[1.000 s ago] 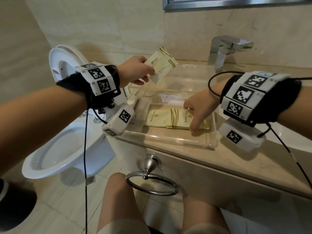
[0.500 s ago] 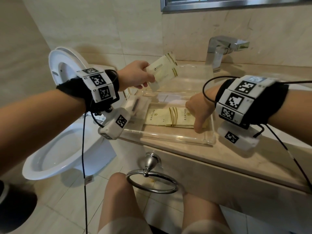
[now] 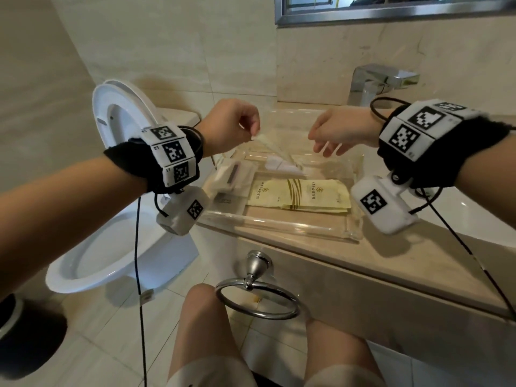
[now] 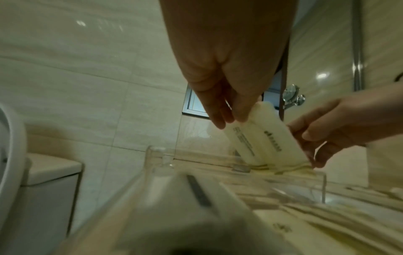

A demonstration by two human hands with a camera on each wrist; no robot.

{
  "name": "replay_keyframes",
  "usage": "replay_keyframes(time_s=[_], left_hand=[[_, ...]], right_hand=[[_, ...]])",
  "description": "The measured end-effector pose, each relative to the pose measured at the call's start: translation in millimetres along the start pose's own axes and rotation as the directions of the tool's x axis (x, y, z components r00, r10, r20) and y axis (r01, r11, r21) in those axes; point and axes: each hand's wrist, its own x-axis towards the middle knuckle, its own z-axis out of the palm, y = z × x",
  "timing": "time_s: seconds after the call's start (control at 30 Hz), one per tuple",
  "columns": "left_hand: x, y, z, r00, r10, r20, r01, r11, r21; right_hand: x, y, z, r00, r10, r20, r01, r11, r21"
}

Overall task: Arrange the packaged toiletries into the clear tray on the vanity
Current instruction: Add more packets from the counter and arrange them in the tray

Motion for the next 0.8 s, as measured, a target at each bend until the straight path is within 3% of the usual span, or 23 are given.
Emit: replay_keyframes(time_s=[0.17, 0.4, 0.5, 0.6, 0.7, 0.77, 0.8], left_hand=[[-8.1, -16.1, 4.0, 0.974, 0.142, -0.177, -0.145, 0.989, -0.003], [-16.3, -25.4, 6.9, 0.938, 0.124, -0.324, -0.173, 0.976, -0.129], [-16.4, -25.3, 4.4, 0.907, 0.164, -0.388, -0.235, 0.961, -0.143], [-15.7, -26.1, 1.9, 0.905, 0.197, -0.377, -0.259, 0.959, -0.12], [-15.1, -26.4, 2.9, 0.948, 0.12, -0.295, -0.159, 0.981, -0.111], [-13.8, -27.9, 3.2, 0.983, -0.071, -0.172, 0.047, 0.989, -0.143], [-13.3, -28.0, 3.5, 0.976, -0.209, -0.068, 0.189, 0.955, -0.229]], right_hand=[[0.9, -5.4, 15.2, 1.0, 0.016, -0.005, -0.015, 0.989, 0.15], [3.3, -15.9, 33.2, 0.999, 0.02, 0.028, -0.028, 0.946, 0.323], [3.1, -20.0, 32.9, 0.995, 0.025, 0.093, -0.062, 0.902, 0.427], [0.4, -24.7, 30.1, 0.984, -0.012, 0.177, -0.079, 0.865, 0.496], [-0.2, -28.1, 28.8, 0.99, -0.052, 0.132, -0.023, 0.857, 0.516], [-0.1, -28.1, 29.0, 0.996, -0.042, 0.08, -0.004, 0.865, 0.502], [-1.0, -27.6, 29.3, 0.999, -0.027, 0.04, 0.004, 0.871, 0.49]])
